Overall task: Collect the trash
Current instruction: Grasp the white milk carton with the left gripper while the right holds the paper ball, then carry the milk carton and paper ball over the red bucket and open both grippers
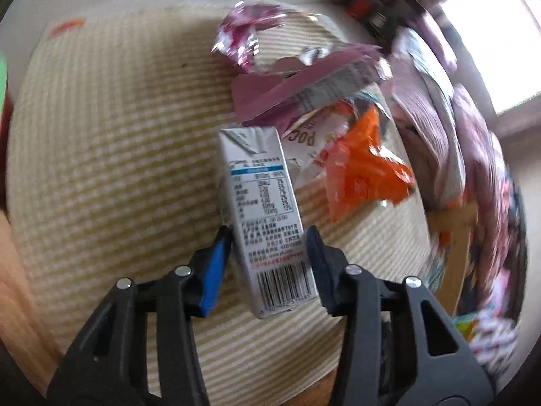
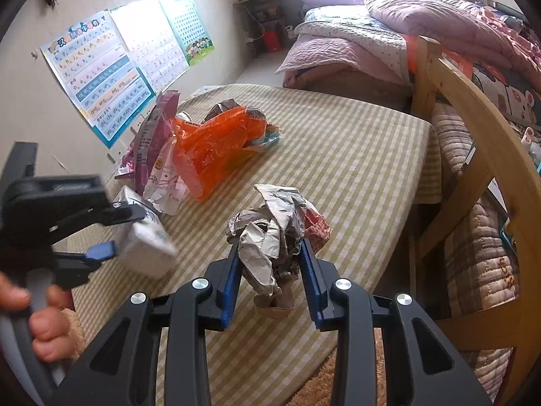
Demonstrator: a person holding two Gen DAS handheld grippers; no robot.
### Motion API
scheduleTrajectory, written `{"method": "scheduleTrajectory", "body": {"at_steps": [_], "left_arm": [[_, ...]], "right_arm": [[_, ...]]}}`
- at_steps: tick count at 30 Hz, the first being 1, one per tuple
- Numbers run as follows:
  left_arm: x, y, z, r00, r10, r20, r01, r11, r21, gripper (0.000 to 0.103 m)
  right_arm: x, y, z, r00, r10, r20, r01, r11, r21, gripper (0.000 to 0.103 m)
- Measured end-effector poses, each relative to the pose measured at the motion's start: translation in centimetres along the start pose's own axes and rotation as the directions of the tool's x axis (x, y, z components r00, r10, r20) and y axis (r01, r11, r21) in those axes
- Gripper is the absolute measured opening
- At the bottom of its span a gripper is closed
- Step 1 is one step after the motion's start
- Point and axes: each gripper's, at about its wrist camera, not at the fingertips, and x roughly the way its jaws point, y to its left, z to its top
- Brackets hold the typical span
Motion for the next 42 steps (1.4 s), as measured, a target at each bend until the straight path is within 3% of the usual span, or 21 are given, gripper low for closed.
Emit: {"method": "scheduleTrajectory", "body": {"at_steps": [3, 5, 9, 10, 14, 18, 21, 25, 27, 29, 31, 32, 37, 42], "left_arm": [[-1.8, 0.0, -0.7, 0.998, 0.055, 0.019, -0.057, 0.983, 0.173, 0.043], [-2.8, 0.2, -1.2, 0.994, 0.102, 0.027, -0.106, 0.953, 0.283, 0.043], [-4.1, 1.3, -2.6, 0.97, 0.229, 0.086, -0.243, 0.857, 0.454, 0.043], [-4.0, 1.5, -2.7, 0.967, 0.241, 0.086, -0.253, 0.849, 0.465, 0.043], [-4.2, 3.5, -2.9, 0.973, 0.222, 0.059, -0.226, 0.878, 0.422, 0.043], [-3.7, 4.6, -3.5, 0.972, 0.226, 0.055, -0.229, 0.886, 0.403, 0.044], [-3.4, 4.8, -3.8, 0.973, 0.224, 0.062, -0.23, 0.891, 0.392, 0.056], [-3.5, 5.5, -3.8, 0.971, 0.226, 0.074, -0.237, 0.902, 0.362, 0.062], [-3.5, 6.2, -3.7, 0.973, 0.217, 0.076, -0.23, 0.911, 0.343, 0.062], [-3.6, 6.6, -3.5, 0.973, 0.216, 0.076, -0.229, 0.915, 0.331, 0.062], [-3.6, 7.1, -3.3, 0.976, 0.204, 0.072, -0.216, 0.923, 0.318, 0.05], [-3.6, 7.3, -3.3, 0.979, 0.192, 0.066, -0.203, 0.928, 0.313, 0.039], [-4.6, 7.5, -3.0, 0.98, 0.175, 0.097, -0.196, 0.932, 0.305, 0.036], [-7.5, 7.4, -2.4, 0.971, 0.147, 0.187, -0.198, 0.935, 0.295, 0.036]], "right_arm": [[0.1, 0.2, 0.0, 1.0, 0.002, -0.008, -0.002, 1.0, -0.008, 0.032], [0.3, 0.3, 0.0, 1.0, 0.004, -0.016, -0.004, 1.0, -0.013, 0.032], [0.8, 0.8, -0.1, 0.999, 0.018, -0.046, -0.019, 0.999, -0.026, 0.033], [0.9, 1.0, -0.2, 0.999, 0.021, -0.05, -0.023, 0.999, -0.031, 0.033], [1.2, 2.0, -0.4, 0.997, 0.032, -0.074, -0.036, 0.997, -0.065, 0.037], [1.5, 2.9, -0.6, 0.996, 0.035, -0.088, -0.044, 0.994, -0.102, 0.044], [1.6, 3.2, -0.7, 0.995, 0.031, -0.094, -0.041, 0.993, -0.112, 0.052], [1.8, 3.5, -0.8, 0.995, 0.02, -0.099, -0.032, 0.992, -0.122, 0.059], [1.8, 3.5, -0.9, 0.996, 0.012, -0.094, -0.023, 0.992, -0.122, 0.059], [1.8, 3.5, -0.8, 0.995, 0.005, -0.096, -0.016, 0.993, -0.119, 0.05], [1.9, 3.5, -0.8, 0.995, -0.013, -0.098, 0.001, 0.993, -0.121, 0.038], [1.9, 3.6, -0.8, 0.995, -0.017, -0.094, 0.006, 0.992, -0.123, 0.035], [1.0, 4.1, -0.6, 0.997, -0.014, -0.081, 0.004, 0.992, -0.126, 0.032], [-1.2, 5.5, 0.2, 0.998, 0.043, -0.049, -0.047, 0.995, -0.093, 0.032]]}}
